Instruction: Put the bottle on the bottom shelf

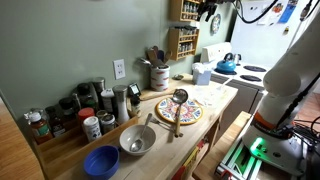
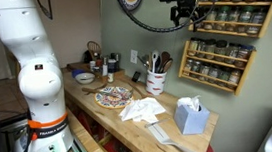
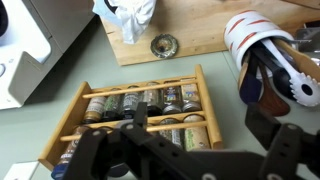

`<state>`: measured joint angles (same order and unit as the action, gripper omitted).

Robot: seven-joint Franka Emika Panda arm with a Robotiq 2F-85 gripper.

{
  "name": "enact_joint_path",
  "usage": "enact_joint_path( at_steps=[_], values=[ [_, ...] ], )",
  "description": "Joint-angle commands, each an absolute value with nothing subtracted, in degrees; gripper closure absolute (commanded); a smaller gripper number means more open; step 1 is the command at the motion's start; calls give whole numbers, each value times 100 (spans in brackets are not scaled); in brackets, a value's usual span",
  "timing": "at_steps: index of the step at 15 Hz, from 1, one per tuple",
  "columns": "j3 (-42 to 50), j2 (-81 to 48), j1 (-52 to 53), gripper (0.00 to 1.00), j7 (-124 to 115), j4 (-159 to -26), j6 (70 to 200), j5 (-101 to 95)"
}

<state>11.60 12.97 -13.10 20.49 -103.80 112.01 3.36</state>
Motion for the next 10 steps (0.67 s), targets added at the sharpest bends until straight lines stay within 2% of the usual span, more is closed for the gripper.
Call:
enact_joint_path(
  at_steps=[1, 10],
  values=[
    [1248, 1344, -1129, 0, 2023, -10344, 11132, 226],
    [1222, 1429, -1063, 0, 2043, -10377, 11042, 153]
  ],
)
